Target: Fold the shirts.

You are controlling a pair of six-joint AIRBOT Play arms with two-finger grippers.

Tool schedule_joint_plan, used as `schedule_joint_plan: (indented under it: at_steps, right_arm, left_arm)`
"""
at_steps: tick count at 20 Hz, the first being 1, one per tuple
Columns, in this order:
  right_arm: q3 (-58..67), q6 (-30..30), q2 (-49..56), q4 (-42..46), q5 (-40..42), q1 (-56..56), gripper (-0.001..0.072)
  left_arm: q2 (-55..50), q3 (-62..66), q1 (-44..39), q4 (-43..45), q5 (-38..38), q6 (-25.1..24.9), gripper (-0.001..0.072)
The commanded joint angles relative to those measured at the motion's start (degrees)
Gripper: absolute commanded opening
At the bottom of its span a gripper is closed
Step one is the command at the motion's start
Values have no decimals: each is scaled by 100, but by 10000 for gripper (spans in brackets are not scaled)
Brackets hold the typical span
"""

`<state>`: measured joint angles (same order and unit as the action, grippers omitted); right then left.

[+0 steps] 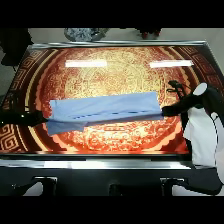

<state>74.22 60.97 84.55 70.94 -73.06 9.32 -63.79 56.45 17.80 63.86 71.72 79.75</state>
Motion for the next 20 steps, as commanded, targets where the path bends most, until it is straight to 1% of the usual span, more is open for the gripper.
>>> schedule_joint_plan:
  at_steps: [1, 3, 4, 6, 8, 10, 11, 12, 13, 14, 15, 17, 18, 20]
  right_arm:
    - [1165, 111, 765, -85, 319, -245, 40]
    - [1801, 289, 1412, 105, 404, -468, 41]
    - [2024, 476, 1694, 225, 474, -527, 41]
    - [2358, 691, 2205, 114, 483, -533, 42]
    - [2404, 745, 2441, 96, 575, -533, 43]
    - [2404, 743, 2557, 131, 531, -533, 45]
    - [2404, 743, 2566, 129, 505, -533, 50]
    - [2411, 745, 2540, 114, 492, -507, 184]
    - [2437, 743, 2474, 105, 387, -448, 480]
    - [2452, 682, 2358, 120, 212, -374, 693]
    - [2452, 463, 2243, 127, 74, -258, 694]
    - [2450, 385, 2159, 26, -138, 120, 697]
    - [2444, 426, 2210, -188, -243, 295, 696]
    - [2433, 437, 2457, -949, -459, 531, 693]
  left_arm:
    - [-876, 883, -44, -249, -284, 129, 29]
    - [-1534, 1335, -118, -350, -380, 129, 29]
    - [-1880, 1565, -153, -350, -376, 136, 29]
    - [-2444, 1912, -173, -350, -369, 343, 29]
    - [-2898, 2162, -177, -348, -369, 568, 29]
    - [-3141, 2212, -197, -356, -358, 601, 34]
    - [-3193, 2216, -195, -378, -321, 597, 66]
    - [-3191, 2223, -173, -372, -321, 599, 237]
    - [-3171, 2282, -129, -374, -269, 599, 367]
    - [-3158, 2420, -74, -372, -90, 551, 398]
    - [-3141, 2577, -24, -372, 129, 417, 398]
    - [-3058, 2852, 9, -372, 496, 267, 396]
    - [-2966, 2920, -17, -374, 551, 254, 396]
    - [-2708, 2927, -142, -374, 509, 251, 394]
